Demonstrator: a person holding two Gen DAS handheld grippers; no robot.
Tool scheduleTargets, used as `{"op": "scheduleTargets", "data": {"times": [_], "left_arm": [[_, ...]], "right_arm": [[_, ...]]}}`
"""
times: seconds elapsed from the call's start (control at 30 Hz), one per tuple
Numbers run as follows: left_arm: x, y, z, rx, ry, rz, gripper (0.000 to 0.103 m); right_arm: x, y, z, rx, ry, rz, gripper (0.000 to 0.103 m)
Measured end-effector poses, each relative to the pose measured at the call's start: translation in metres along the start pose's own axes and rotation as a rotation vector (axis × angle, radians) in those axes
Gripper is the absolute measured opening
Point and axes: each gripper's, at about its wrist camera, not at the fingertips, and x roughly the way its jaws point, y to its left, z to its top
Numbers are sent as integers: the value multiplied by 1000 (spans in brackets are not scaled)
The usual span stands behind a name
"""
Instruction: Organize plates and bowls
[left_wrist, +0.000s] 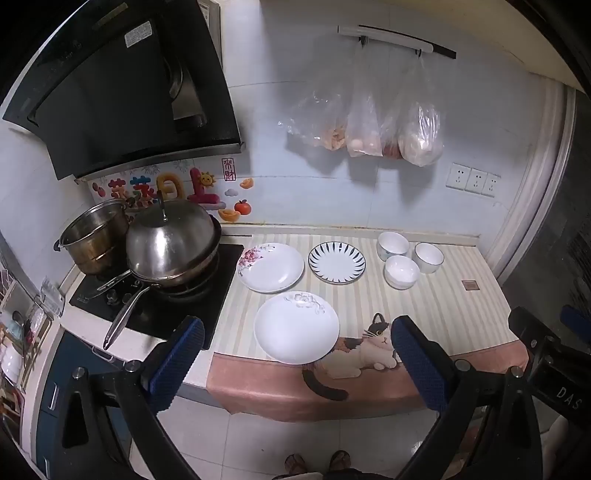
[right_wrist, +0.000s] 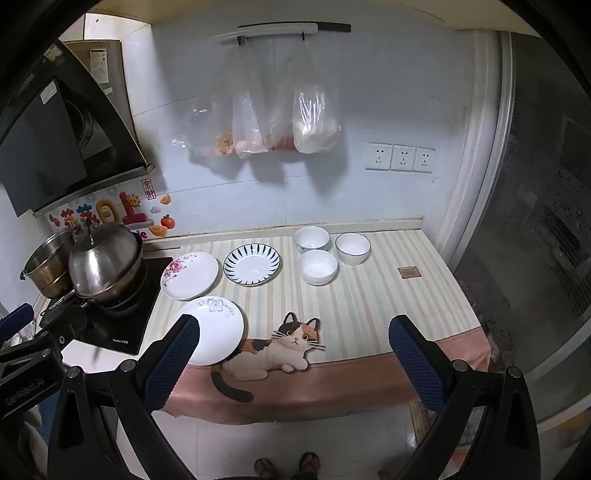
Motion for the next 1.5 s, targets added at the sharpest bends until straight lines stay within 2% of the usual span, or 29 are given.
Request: {"op": "scheduleTargets", "data": {"times": [0.7, 1.5], "left_arm": [[0, -8, 11, -4, -9, -7, 103], [-3, -4, 9, -10, -18, -10, 103]], "right_arm": [[-2, 0, 4, 8, -7, 27, 103], [-4, 5, 4, 18, -4, 38, 103]]}}
